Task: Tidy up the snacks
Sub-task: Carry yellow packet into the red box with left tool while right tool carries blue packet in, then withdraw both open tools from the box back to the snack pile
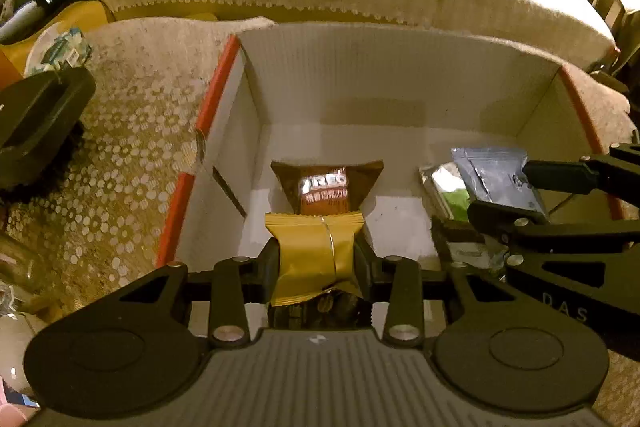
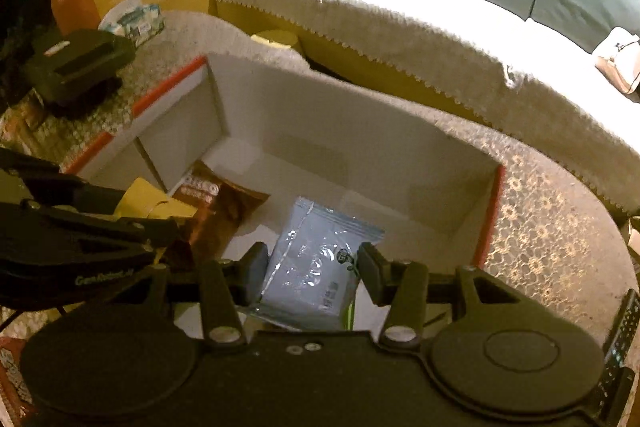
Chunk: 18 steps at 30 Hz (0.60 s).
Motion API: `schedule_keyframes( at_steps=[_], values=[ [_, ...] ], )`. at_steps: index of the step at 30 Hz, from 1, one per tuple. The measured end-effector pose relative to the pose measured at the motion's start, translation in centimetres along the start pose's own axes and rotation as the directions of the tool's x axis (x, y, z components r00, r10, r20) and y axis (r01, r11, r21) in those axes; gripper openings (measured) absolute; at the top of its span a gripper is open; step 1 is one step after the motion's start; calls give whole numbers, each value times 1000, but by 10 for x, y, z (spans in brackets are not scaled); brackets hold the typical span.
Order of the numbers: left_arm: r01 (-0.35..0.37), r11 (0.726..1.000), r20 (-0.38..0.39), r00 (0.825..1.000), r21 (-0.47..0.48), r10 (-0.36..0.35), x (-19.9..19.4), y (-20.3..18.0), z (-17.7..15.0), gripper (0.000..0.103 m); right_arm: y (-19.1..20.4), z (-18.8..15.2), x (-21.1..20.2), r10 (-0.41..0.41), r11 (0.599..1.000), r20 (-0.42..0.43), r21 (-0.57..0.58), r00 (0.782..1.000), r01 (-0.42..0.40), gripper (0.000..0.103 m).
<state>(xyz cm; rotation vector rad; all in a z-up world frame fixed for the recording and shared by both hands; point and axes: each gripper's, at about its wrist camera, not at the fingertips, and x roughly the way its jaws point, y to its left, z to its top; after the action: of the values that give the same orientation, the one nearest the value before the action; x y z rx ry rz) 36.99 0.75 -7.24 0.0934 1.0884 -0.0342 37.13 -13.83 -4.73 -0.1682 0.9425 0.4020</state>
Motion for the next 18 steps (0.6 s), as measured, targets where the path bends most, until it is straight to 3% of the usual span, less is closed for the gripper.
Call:
schedule_keyframes(
  at_steps=[9,13,18],
  values=[
    [0,1000,-22,1000,-12,-1,11,-1,-5,40,-3,-4,6,19,1000,-25,21,1000,-18,51],
    [-5,1000,-4,1000,-26,5,4,2,-8,56,-7,-5,-1,32,998,-19,47,999,-32,56],
    [4,999,26,1000,-54,-2,-13,7,-10,59,-10,-9,-19,60,994,3,92,998,-60,62]
  ],
)
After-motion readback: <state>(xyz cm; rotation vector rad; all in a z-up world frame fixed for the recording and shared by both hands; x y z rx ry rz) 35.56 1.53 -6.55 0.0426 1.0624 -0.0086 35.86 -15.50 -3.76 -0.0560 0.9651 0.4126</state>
